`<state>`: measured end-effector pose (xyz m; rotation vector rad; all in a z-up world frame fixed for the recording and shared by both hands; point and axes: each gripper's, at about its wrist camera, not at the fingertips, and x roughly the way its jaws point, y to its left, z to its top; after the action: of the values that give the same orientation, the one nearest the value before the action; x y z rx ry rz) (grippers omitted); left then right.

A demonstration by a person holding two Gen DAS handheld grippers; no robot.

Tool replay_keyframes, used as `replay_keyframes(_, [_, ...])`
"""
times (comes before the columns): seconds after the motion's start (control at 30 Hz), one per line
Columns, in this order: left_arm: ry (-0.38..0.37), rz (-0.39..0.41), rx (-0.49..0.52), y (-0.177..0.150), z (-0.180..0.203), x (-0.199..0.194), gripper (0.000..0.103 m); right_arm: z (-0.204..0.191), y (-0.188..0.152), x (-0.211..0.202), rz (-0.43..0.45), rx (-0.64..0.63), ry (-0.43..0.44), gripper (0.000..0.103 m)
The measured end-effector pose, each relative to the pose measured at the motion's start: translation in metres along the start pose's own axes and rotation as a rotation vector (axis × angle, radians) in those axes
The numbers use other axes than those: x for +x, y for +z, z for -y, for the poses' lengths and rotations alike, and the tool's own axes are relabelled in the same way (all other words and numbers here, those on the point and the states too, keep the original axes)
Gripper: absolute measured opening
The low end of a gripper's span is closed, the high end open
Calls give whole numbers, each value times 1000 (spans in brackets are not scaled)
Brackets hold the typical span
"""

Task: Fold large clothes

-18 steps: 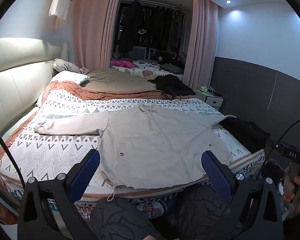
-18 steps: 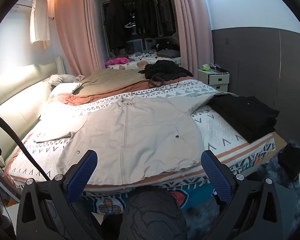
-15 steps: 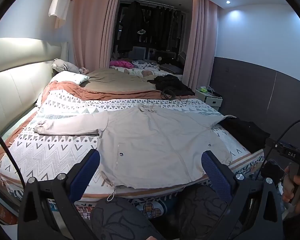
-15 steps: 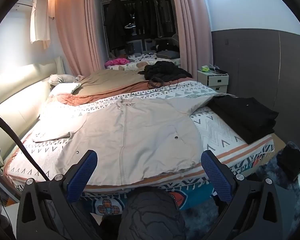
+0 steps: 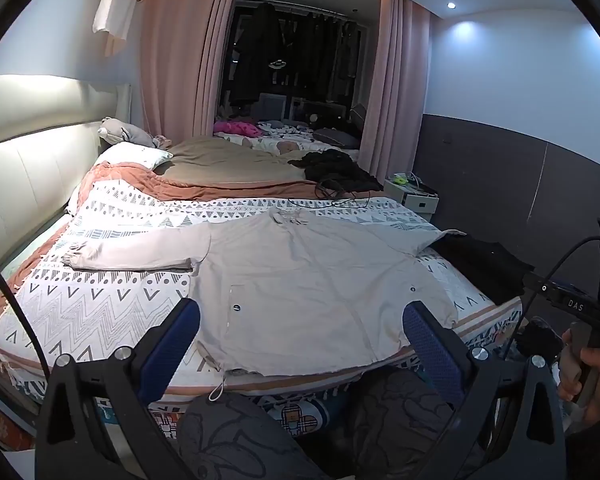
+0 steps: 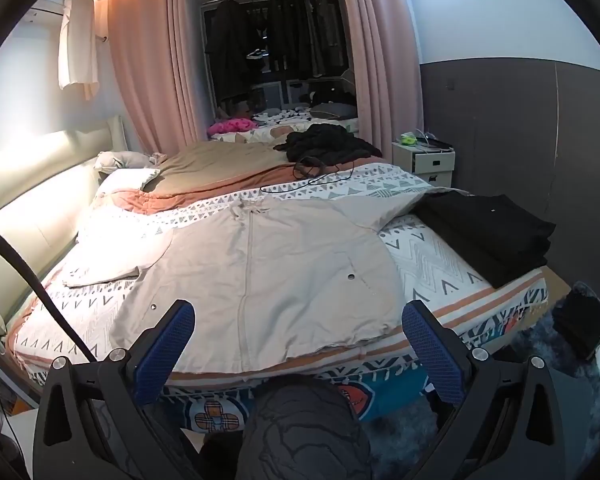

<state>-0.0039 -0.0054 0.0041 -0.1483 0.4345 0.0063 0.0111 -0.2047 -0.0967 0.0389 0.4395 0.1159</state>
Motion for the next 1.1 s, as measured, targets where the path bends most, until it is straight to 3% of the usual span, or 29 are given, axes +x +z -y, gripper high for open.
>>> replay_keyframes(1.1, [6, 13, 8, -1, 3, -5, 103, -3, -4, 0, 2, -8, -10, 103])
